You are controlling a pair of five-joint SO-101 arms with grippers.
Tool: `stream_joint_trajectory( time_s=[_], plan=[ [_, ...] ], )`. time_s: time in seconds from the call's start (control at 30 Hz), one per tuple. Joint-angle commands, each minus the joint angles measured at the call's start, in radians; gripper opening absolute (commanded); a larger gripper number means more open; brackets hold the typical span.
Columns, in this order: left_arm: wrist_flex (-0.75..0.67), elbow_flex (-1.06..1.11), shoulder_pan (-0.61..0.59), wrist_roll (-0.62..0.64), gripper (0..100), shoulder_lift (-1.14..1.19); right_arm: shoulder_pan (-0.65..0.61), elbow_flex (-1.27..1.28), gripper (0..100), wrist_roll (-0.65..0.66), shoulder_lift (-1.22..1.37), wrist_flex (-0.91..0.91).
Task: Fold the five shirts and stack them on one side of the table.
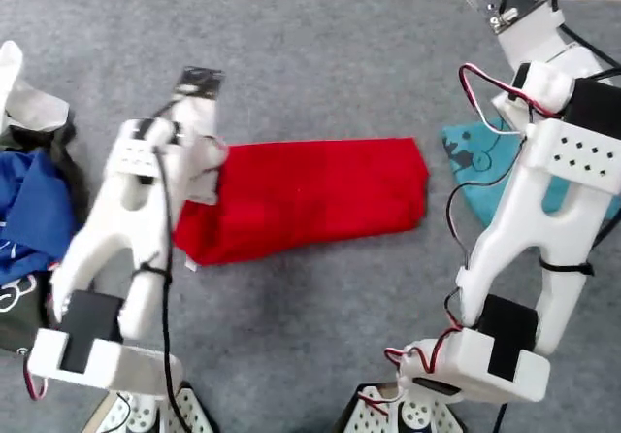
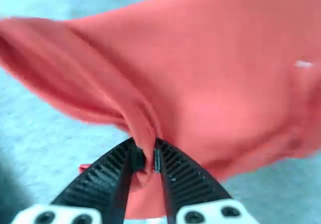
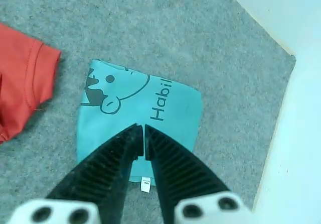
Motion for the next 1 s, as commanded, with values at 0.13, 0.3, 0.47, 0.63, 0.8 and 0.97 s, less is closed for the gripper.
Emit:
stream_joint_trajectory(
  time_s=[0.13, 0.3, 0.47, 0.63, 0.8, 0.97],
  plan=[
    [-0.11, -0.081, 0.245, 0.137, 3, -0.044, 0.029, -0.038, 1.5, 0.012, -0.016, -0.014],
    [-0.245, -0.124, 0.343, 0.215, 3, -0.041, 0.089, -0.076, 1.5, 0.006, -0.016, -0.014],
    [-0.359, -0.2, 0.403, 0.276, 3, 0.084, 0.15, -0.093, 1.5, 0.006, -0.016, -0.014],
    [-0.404, -0.397, 0.406, 0.316, 3, 0.279, 0.189, -0.11, 1.5, 0.006, -0.016, -0.014],
    [-0.341, -0.631, 0.443, 0.336, 3, 0.448, 0.224, -0.122, 1.5, 0.006, -0.016, -0.014],
    [-0.219, -0.831, 0.51, 0.336, 3, 0.568, 0.261, -0.127, 1.5, 0.006, -0.016, -0.014]
  ],
)
